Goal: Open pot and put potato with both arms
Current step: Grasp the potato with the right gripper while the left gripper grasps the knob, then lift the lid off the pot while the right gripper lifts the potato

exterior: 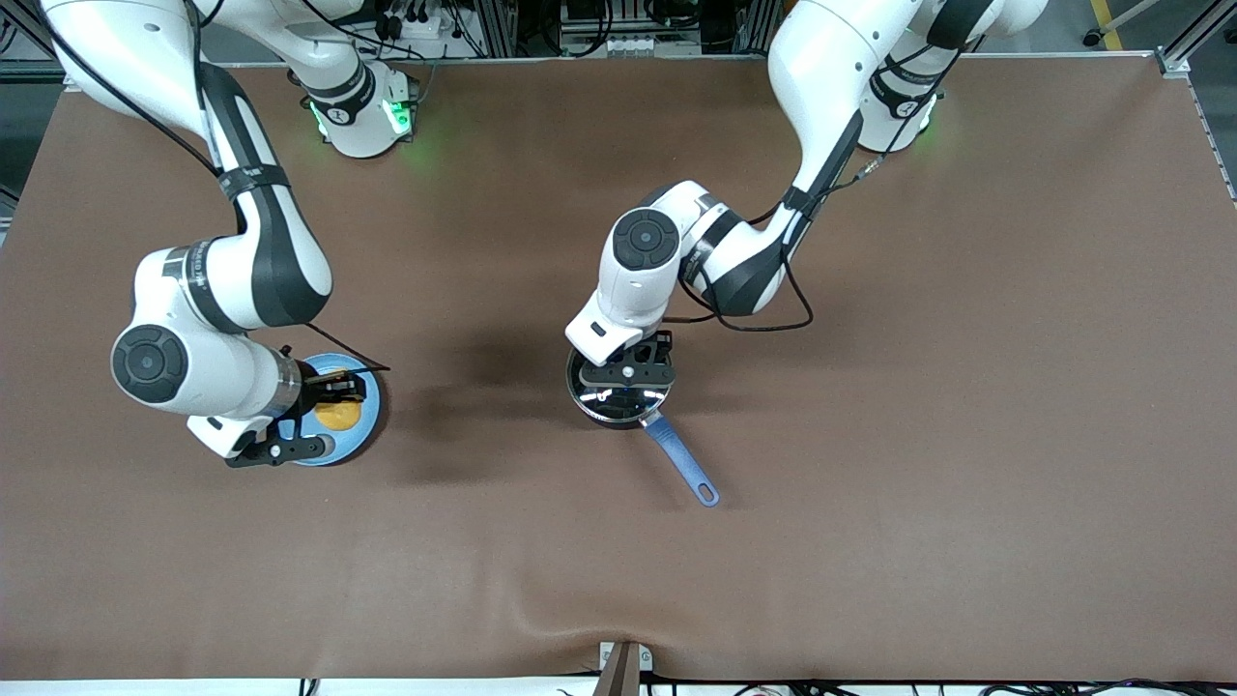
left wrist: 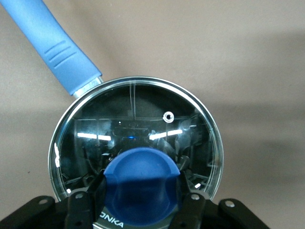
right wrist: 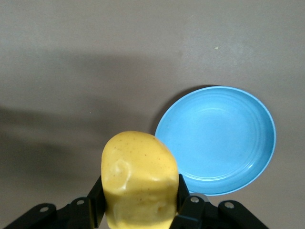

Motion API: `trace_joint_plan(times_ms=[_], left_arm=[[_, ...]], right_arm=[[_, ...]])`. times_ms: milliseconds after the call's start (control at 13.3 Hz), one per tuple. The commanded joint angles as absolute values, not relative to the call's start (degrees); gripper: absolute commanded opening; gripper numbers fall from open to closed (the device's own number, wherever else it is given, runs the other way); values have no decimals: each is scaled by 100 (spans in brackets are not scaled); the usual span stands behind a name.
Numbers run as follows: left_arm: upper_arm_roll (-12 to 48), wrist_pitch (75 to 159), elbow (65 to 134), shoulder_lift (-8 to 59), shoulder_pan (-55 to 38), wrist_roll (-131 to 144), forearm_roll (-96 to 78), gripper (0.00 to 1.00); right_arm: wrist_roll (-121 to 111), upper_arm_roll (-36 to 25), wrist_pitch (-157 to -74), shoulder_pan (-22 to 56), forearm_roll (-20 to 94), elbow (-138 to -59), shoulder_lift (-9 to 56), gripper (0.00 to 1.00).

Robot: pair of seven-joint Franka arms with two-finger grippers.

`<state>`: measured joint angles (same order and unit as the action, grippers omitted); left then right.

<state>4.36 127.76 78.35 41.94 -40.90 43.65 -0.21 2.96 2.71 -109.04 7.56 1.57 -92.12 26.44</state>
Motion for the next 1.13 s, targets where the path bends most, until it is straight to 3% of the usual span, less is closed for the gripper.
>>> trace_joint_plan(times_ms=[0,452,753,1054], left_arm=[[396,12700,7778,3842,-4078,4509,44,0],[448,11701,7988,2849,-2982,3853,-79,0],[448,11558,8954,2163,-2059,2974,-70,0],[440,11864,9859,1960,-1451,2426,17,0]], right_arm=[[641,246,-10732,922,237,-9290,2409,4],[1245,246,-10766,1273,790,-9281,2373,2],[2414,246,-11538,2098,817,-9299,2443,0],[3082,237,-12627,2899,809,-9325,2732,0]])
